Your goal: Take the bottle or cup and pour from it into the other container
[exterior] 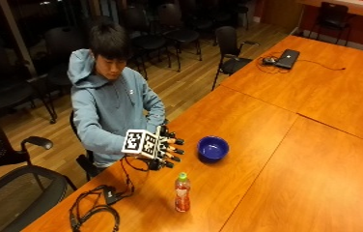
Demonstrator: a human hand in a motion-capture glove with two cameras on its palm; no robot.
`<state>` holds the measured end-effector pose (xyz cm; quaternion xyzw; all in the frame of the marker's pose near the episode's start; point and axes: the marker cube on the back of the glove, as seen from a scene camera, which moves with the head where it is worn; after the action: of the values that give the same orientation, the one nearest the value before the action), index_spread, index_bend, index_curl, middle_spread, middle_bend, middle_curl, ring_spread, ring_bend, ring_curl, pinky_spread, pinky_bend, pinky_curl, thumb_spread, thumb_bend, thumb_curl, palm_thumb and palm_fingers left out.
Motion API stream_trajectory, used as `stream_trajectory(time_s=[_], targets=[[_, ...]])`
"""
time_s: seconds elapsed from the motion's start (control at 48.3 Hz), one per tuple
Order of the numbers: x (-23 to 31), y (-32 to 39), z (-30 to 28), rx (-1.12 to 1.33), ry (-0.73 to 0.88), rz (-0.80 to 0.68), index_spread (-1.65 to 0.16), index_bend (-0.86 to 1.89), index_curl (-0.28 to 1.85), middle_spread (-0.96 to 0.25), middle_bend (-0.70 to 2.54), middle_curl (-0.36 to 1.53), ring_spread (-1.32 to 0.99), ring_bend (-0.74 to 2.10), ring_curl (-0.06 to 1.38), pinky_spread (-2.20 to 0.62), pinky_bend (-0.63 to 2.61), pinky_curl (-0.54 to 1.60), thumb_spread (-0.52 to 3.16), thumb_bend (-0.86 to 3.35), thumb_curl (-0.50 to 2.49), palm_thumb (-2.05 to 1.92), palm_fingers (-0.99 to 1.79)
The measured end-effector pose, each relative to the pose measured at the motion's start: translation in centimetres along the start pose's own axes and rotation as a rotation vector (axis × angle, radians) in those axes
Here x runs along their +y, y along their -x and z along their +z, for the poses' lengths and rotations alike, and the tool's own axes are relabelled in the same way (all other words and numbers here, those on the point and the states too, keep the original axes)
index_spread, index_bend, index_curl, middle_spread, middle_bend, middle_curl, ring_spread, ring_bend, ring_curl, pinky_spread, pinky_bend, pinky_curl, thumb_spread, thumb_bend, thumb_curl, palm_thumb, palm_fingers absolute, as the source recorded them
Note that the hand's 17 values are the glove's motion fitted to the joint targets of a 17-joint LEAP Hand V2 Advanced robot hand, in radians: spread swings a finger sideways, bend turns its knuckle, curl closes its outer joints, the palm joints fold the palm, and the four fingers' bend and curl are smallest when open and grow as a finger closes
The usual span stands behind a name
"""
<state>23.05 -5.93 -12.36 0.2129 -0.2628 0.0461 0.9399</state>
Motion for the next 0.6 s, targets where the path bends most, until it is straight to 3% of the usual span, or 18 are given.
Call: stream_trajectory(time_s=[0.311,0.601], targets=[[2.0,-6.9,-3.2,-0.325,-0.241,0.099,-0.40,0.15,0.28,-0.04,0.18,0.34,0.06,0.33,0.40,0.24,0.50,0.41,0.91,-0.03,0.42,0.62,0.18],[3.7,-11.3,-3.8,-0.446,-0.309,0.183,-0.40,0.14,0.26,-0.03,0.18,0.33,0.06,0.35,0.38,0.23,0.52,0.38,0.91,-0.03,0.39,0.64,0.18]])
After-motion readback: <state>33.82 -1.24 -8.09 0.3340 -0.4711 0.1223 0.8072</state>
